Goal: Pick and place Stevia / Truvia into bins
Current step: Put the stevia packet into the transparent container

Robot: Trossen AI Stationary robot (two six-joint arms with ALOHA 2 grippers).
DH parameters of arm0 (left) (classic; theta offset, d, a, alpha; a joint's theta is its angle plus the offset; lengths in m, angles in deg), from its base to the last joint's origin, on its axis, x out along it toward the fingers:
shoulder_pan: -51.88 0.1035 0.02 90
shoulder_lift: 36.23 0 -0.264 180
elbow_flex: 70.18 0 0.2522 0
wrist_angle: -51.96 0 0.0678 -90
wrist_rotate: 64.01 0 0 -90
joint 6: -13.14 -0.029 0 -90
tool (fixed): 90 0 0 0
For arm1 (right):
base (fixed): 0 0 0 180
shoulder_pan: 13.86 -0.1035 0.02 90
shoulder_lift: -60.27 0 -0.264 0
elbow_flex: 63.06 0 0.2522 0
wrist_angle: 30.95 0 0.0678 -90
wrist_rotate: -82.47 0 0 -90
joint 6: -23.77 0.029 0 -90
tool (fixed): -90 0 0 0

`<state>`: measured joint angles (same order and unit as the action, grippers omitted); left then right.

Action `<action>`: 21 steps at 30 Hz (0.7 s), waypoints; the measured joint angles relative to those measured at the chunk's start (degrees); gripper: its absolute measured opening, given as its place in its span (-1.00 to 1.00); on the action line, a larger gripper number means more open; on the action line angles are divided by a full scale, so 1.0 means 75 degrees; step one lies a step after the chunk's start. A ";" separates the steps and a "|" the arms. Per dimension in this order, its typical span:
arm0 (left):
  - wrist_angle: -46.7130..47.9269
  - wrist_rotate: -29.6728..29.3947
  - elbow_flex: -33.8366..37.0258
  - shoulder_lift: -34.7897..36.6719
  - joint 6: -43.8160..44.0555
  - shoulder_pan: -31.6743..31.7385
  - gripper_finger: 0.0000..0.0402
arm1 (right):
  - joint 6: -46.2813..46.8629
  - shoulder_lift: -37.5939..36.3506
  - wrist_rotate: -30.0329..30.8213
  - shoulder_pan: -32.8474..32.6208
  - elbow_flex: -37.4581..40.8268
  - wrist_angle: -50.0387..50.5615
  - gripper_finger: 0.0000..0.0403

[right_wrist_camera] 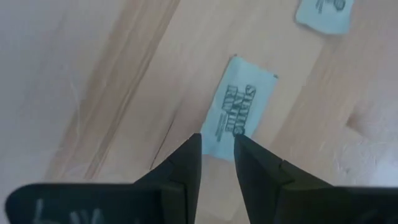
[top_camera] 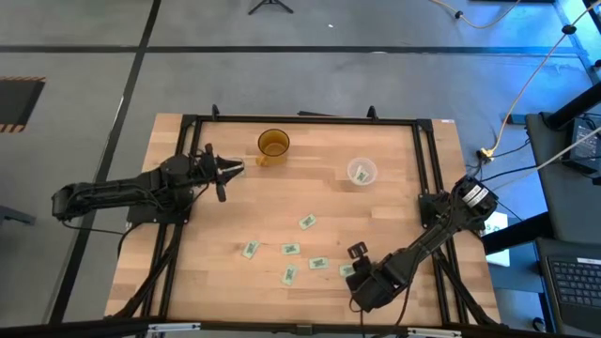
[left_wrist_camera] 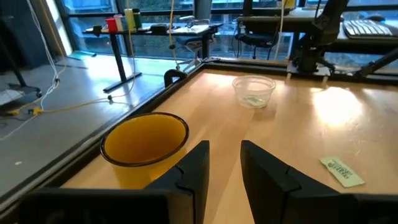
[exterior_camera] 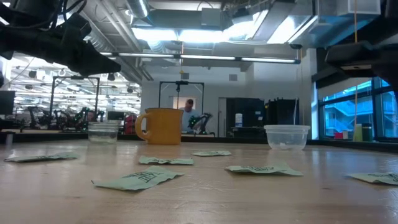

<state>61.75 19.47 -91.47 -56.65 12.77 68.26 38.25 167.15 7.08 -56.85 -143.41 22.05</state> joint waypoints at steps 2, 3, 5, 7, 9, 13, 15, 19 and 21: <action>0.0000 0.0003 0.0003 0.0000 -0.0127 0.0000 -0.57 | -0.0005 0.0000 0.0010 0.0001 0.0000 -0.0195 -0.51; 0.0000 0.0003 0.0003 0.0000 -0.0158 0.0000 -0.57 | -0.0012 -0.0002 0.0015 0.0001 0.0000 -0.0276 -0.51; 0.0000 0.0006 0.0005 0.0000 -0.0205 0.0000 -0.57 | 0.0040 -0.0002 0.0014 0.0001 0.0000 -0.0313 -0.51; -0.0001 0.0009 0.0006 0.0000 -0.0257 0.0000 -0.57 | 0.0139 0.0001 0.0009 0.0001 0.0000 -0.0298 -0.51; -0.0003 0.0009 0.0006 0.0000 -0.0265 0.0000 -0.57 | 0.0252 -0.0001 0.0003 0.0001 0.0000 -0.0299 -0.51; 0.0000 0.0012 0.0006 0.0000 -0.0449 -0.0001 -0.57 | 0.0232 0.0011 -0.0006 0.0001 0.0041 -0.0368 -0.51; 0.0000 0.0006 0.0006 0.0000 -0.0489 0.0000 -0.57 | 0.0232 0.0089 -0.0008 0.0001 0.0061 -0.0332 -0.51; -0.0003 0.0006 0.0006 0.0000 -0.0483 -0.0001 -0.57 | 0.0242 0.0248 -0.0010 0.0001 0.0067 -0.0360 -0.51; -0.0001 0.0009 0.0006 0.0000 -0.0479 0.0000 -0.57 | 0.0238 0.0335 -0.0011 0.0001 0.0067 -0.0357 -0.51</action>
<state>61.74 19.53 -91.43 -56.65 9.18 68.26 40.04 169.66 6.99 -56.84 -142.91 19.37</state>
